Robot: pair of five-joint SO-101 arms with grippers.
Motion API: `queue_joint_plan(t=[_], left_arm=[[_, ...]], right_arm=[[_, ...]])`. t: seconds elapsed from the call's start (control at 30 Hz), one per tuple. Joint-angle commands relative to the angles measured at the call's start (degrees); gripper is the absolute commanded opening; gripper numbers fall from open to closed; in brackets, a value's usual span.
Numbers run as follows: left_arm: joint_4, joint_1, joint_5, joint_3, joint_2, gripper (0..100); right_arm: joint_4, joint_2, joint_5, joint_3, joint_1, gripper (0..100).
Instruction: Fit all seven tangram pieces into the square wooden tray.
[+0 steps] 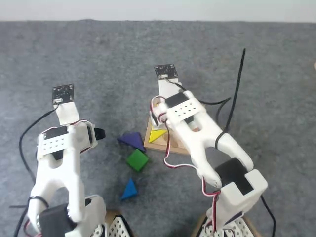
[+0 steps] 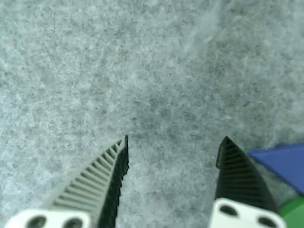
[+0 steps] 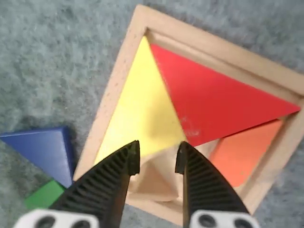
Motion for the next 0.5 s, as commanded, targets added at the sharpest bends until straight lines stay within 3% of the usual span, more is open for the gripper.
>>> queue_joint_plan(t=[0.0,0.13,0.23,0.3,0.37,0.4,0.47], left_arm=[[-1.0,0.3,-0.3,-0.2,-2.3,29],[-1.0,0.3,-0.3,-0.2,-2.3,29],[-1.0,0.3,-0.3,-0.2,-2.3,29],[-1.0,0.3,-0.3,-0.2,-2.3,29],[-1.0,0.3,-0.3,-0.2,-2.3,29],[-1.0,0.3,-0.3,-0.2,-2.3,29],[-1.0,0.3,-0.3,-0.2,-2.3,29]], right_arm=[[0.6,-4.4,2.4,-0.4,2.2,13.4],[1.1,-6.4,2.5,-1.3,2.3,13.3],[7.0,-13.3,3.3,-3.4,2.0,13.3],[13.5,-19.6,9.1,-4.6,0.7,13.3],[18.7,-24.9,20.2,-3.5,-2.0,13.3],[18.8,-26.9,25.0,-1.2,-4.3,13.3],[15.3,-29.2,27.3,5.1,-8.5,13.3]])
